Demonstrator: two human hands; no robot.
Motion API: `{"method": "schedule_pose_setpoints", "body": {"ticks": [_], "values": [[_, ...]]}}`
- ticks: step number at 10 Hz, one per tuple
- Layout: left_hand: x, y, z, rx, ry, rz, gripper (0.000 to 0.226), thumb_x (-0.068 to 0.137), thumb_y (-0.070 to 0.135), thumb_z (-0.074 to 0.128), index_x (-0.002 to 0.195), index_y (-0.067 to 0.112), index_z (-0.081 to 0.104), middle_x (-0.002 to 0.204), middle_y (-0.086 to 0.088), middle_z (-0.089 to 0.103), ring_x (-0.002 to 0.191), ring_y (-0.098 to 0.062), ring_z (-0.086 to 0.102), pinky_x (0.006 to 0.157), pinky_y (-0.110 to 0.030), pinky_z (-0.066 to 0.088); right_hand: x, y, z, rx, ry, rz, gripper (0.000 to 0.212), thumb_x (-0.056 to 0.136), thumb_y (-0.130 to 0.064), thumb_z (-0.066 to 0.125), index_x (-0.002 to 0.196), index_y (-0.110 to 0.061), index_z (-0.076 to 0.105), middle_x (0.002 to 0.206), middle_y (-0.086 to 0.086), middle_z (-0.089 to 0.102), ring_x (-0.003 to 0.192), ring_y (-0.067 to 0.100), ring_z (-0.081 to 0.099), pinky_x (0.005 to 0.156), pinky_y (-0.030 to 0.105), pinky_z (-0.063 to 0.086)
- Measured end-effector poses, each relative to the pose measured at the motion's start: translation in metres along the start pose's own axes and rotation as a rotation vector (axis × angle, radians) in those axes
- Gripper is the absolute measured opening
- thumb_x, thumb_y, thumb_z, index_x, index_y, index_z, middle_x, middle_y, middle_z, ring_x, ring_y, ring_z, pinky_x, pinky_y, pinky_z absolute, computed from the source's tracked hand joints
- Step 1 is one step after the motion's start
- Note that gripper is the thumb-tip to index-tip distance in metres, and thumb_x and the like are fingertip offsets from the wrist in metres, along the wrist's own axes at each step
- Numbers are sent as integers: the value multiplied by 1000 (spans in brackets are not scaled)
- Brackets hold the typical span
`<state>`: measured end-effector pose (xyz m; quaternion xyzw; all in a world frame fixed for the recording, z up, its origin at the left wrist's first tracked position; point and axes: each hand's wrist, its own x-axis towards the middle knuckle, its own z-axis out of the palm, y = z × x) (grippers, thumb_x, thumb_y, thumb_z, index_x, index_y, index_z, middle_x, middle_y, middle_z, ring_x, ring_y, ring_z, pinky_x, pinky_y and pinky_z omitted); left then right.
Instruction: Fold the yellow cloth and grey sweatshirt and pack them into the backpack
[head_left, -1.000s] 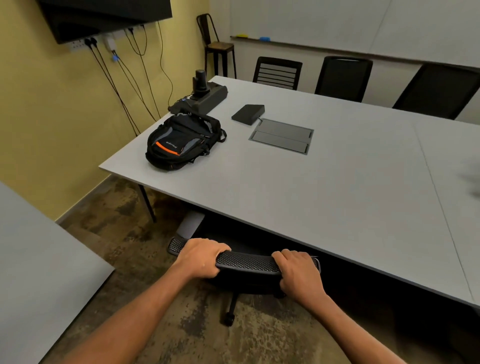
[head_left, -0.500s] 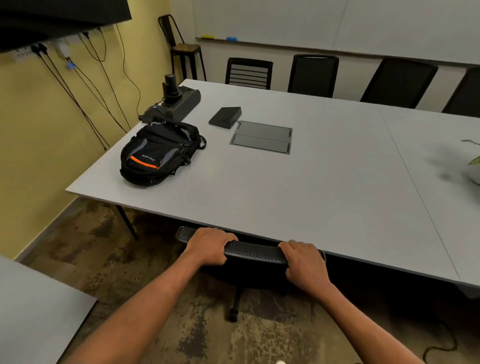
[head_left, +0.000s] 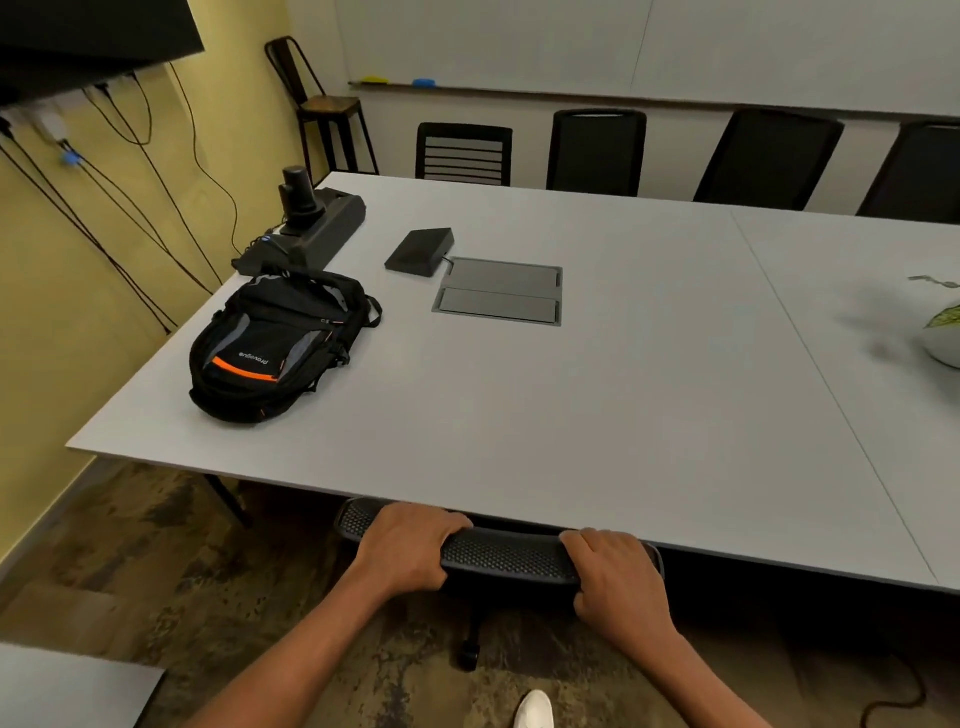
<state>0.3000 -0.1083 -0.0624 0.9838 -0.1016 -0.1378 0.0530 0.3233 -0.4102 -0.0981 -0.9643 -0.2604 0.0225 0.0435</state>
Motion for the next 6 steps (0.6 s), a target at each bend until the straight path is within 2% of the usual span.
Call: {"method": "schedule_pose_setpoints", "body": {"ticks": [1,2,3,4,5,6], "values": [[2,-1,-1,5,-12,14,75,71,42,64,145,49,53,126,15,74,116,-14,69,98,-37,55,1,-1,-1,22,-29,15,57,61,-30,70,117,-24,71,99,-4,73,88,24,72,80,41,59],[3,-2,-5,-27,-24,17,79,71,45,63,149,48,52,136,17,70,125,-11,66,109,-36,50,8,-5,-16,70,-107,-19,60,85,-63,54,134,-31,66,122,-9,71,110,21,70,97,44,53],[3,-3,-7,-58,-44,21,81,69,48,61,150,49,52,140,18,68,129,-9,63,113,-33,47,21,-10,-33,125,-282,-33,95,83,-99,29,149,-36,53,142,-12,62,129,17,60,111,46,42],[3,-1,-18,-101,-45,37,77,72,64,62,147,54,52,140,21,67,129,-5,62,111,-29,45,48,-16,-44,244,-381,23,108,78,-104,13,158,-37,42,158,-10,52,142,16,49,117,45,35],[8,-3,-34,-242,-177,55,86,72,87,65,151,57,46,149,24,60,136,-3,57,113,-27,41,66,-20,-41,319,-353,106,104,83,-100,14,159,-34,40,162,-4,48,145,21,47,118,48,35],[32,-20,-58,-438,-396,10,97,72,98,60,156,53,43,161,23,48,145,-4,47,122,-30,35,106,-19,-33,233,-227,118,96,90,-93,19,159,-30,39,165,-2,43,149,22,42,118,48,34]]}}
